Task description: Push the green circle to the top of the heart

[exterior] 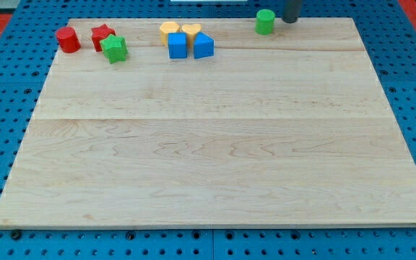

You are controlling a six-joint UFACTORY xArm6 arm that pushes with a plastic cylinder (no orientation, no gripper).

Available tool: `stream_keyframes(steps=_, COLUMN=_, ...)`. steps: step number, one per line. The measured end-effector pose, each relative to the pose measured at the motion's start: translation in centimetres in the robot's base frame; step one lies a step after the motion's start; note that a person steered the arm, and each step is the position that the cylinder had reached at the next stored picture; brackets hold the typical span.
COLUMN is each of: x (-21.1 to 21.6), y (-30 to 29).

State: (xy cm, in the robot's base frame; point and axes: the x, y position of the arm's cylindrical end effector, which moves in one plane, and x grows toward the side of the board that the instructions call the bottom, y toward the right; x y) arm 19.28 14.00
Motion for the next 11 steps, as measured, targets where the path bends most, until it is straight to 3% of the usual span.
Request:
stream_keyframes(steps=1, x=0.0, y=-6.2)
stream_keyframes(steps=3, x=0.5, y=-10.9)
stream_keyframes(steps=5, x=0.6, y=-6.5)
stream_keyframes(steps=6, x=3.3, y=-6.9)
stream_keyframes(steps=7, x=2.6, y=-12.6)
stream_keyframes(steps=9, x=0.1, y=-12.6)
stream_keyframes(steps=11, x=0.2, y=-20.7)
